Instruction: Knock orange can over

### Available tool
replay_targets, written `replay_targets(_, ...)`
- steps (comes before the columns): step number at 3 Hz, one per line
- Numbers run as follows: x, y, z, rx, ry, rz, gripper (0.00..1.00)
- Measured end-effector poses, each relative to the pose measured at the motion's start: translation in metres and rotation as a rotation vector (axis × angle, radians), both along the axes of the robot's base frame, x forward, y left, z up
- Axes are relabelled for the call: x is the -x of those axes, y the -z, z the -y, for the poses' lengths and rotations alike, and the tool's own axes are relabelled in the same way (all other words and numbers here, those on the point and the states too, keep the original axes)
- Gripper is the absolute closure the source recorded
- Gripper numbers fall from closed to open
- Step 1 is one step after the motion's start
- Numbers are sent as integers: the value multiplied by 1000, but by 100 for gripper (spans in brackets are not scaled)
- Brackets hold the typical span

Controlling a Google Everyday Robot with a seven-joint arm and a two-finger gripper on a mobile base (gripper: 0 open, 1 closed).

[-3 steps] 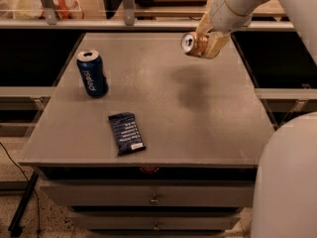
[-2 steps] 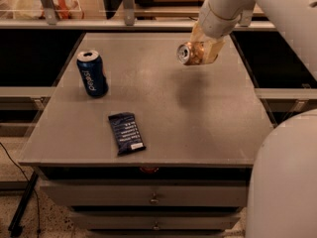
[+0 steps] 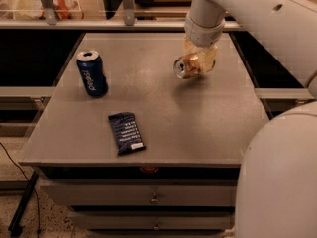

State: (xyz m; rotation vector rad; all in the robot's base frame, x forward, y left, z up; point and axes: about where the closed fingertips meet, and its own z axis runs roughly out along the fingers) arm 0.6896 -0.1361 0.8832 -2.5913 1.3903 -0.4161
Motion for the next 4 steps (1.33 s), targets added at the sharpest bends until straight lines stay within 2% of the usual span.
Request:
replay_targets(1, 6, 4, -4, 52, -6, -26, 83)
replay_targets(2, 10, 7, -6, 81, -4, -43, 59)
replay_targets(4, 8, 13, -4, 84, 10, -69, 13)
